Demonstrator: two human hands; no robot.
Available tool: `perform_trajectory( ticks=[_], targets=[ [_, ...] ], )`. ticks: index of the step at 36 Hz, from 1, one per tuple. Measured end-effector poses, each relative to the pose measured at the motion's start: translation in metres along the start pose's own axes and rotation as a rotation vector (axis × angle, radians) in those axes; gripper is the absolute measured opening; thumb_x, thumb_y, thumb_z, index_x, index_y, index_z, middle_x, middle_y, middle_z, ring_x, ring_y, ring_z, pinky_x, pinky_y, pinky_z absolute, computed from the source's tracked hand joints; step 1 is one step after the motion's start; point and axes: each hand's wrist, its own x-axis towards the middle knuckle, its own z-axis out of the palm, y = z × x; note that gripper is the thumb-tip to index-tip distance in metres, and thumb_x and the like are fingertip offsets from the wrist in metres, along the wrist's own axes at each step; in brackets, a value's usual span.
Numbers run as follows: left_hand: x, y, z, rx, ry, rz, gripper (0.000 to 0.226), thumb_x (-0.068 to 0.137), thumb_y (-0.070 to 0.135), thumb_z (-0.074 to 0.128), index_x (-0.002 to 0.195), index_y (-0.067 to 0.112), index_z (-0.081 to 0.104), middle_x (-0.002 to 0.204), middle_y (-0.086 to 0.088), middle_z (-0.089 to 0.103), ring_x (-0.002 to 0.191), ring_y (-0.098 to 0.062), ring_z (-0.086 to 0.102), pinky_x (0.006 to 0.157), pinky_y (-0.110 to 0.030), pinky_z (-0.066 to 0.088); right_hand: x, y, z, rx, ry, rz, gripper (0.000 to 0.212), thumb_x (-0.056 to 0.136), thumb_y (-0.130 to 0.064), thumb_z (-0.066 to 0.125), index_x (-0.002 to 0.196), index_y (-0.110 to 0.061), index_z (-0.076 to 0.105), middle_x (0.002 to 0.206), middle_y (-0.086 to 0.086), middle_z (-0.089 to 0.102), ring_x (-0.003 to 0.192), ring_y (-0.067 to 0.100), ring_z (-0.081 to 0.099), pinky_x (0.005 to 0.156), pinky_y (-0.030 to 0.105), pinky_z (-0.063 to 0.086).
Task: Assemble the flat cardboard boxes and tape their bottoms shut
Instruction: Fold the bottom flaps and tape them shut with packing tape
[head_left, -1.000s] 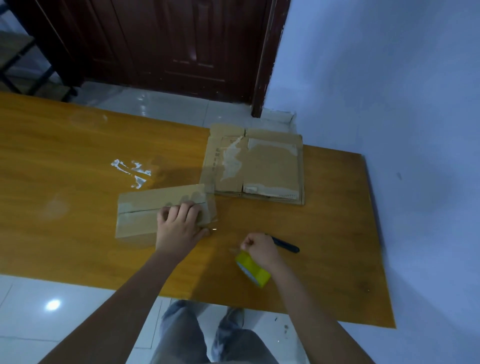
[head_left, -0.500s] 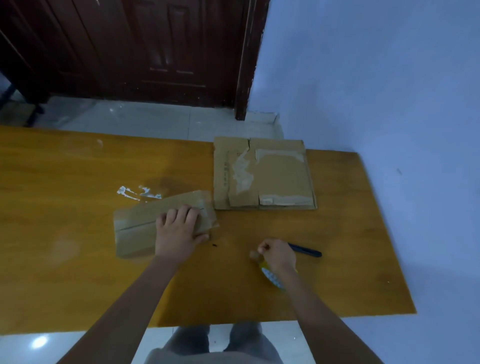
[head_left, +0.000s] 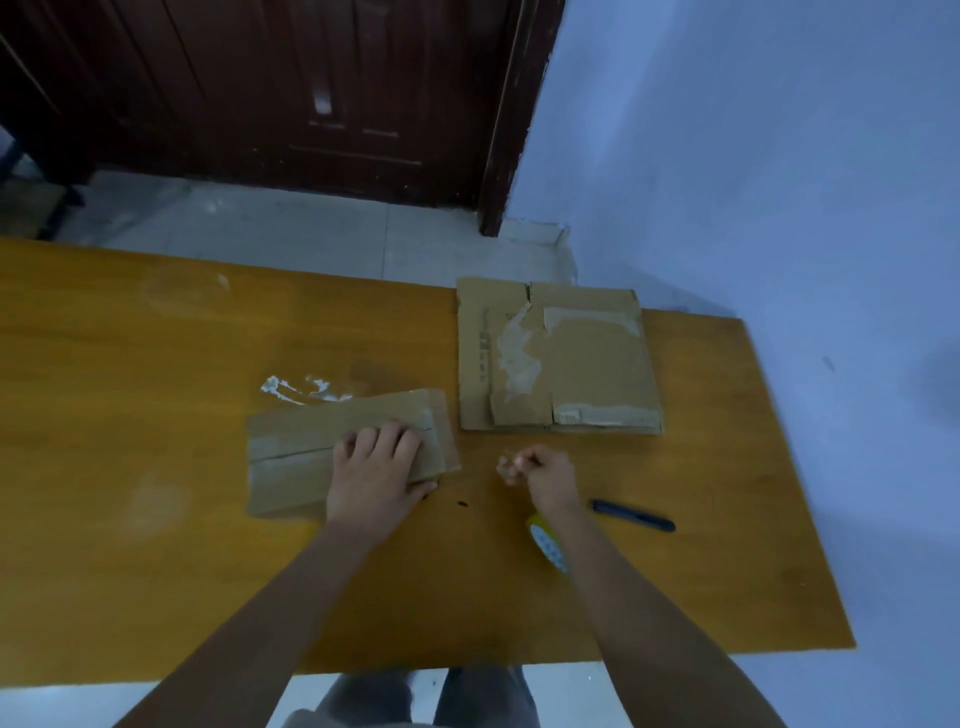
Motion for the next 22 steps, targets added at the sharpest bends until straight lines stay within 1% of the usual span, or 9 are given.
perform_trajectory(
  ticks=[2,5,9,12,14,17,20,22],
  targets=[
    [0.000,0.000,-0.001,0.004,-0.003,-0.012,0.071,0.051,0.053,0.085,0.102,0.019,0.051,0.100,-0.005,0.057,0.088,-0.026,0.045,0.075,-0.043,0.043,0.004,-0.005,0.006,-0.127,-0.114,0.005,0.026,0.096,-0.012,0.050,0.072,-0.016,0.057,0.087,0.008,0.068,0.087,0.025,0.062,0.084,0.039,0.051],
    [0.000,0.000,-0.001,0.005,-0.006,-0.019,0.070,0.049,0.053,0.086,0.101,0.018,0.053,0.099,-0.006,0.058,0.087,-0.028,0.048,0.074,-0.044,0.046,0.007,-0.008,0.011,-0.285,-0.251,-0.004,0.017,0.096,-0.014,0.048,0.085,-0.017,0.061,0.096,0.007,0.067,0.089,0.023,0.061,0.078,0.036,0.049],
    [0.000,0.000,-0.002,0.002,0.004,-0.017,0.075,0.049,0.054,0.085,0.103,0.019,0.048,0.099,-0.005,0.058,0.088,-0.026,0.044,0.075,-0.043,0.045,0.008,-0.006,0.007,-0.379,-0.245,-0.030,0.019,0.096,-0.015,0.047,0.084,-0.019,0.061,0.097,0.005,0.067,0.087,0.020,0.061,0.071,0.030,0.048],
    [0.001,0.000,-0.001,0.009,-0.004,-0.021,0.074,0.049,0.055,0.085,0.103,0.020,0.049,0.100,-0.004,0.057,0.089,-0.025,0.043,0.079,-0.042,0.039,0.009,-0.004,0.007,-0.438,-0.218,-0.012,0.019,0.096,-0.019,0.047,0.084,-0.023,0.060,0.102,0.004,0.067,0.088,0.020,0.061,0.072,0.030,0.048],
    [0.001,0.001,-0.001,0.013,-0.014,-0.028,0.073,0.049,0.055,0.085,0.102,0.020,0.050,0.100,-0.003,0.057,0.089,-0.025,0.044,0.080,-0.041,0.035,0.012,-0.004,0.011,-0.453,-0.236,-0.002,0.019,0.096,-0.020,0.049,0.087,-0.025,0.065,0.103,0.003,0.067,0.091,0.021,0.062,0.073,0.031,0.050],
    [-0.001,0.000,0.001,0.014,-0.026,-0.030,0.072,0.050,0.056,0.084,0.102,0.020,0.051,0.101,-0.003,0.056,0.089,-0.026,0.047,0.079,-0.041,0.038,0.016,-0.007,0.019,-0.457,-0.291,-0.012,0.019,0.094,-0.016,0.052,0.092,-0.021,0.070,0.103,0.003,0.068,0.090,0.022,0.064,0.070,0.028,0.048],
    [0.000,0.000,0.003,0.019,-0.007,-0.025,0.073,0.049,0.056,0.084,0.103,0.021,0.049,0.101,-0.003,0.056,0.089,-0.025,0.045,0.080,-0.041,0.035,0.016,-0.009,0.028,-0.464,-0.337,-0.023,0.017,0.090,-0.013,0.056,0.093,-0.019,0.072,0.104,0.005,0.069,0.095,0.022,0.063,0.078,0.032,0.050],
    [0.001,0.000,0.002,0.014,-0.007,-0.028,0.073,0.049,0.056,0.084,0.102,0.021,0.048,0.101,-0.003,0.056,0.090,-0.025,0.044,0.080,-0.042,0.036,0.016,-0.010,0.033,-0.476,-0.343,-0.032,0.018,0.088,-0.010,0.057,0.093,-0.019,0.072,0.105,0.005,0.070,0.098,0.023,0.063,0.083,0.034,0.051]
  ],
)
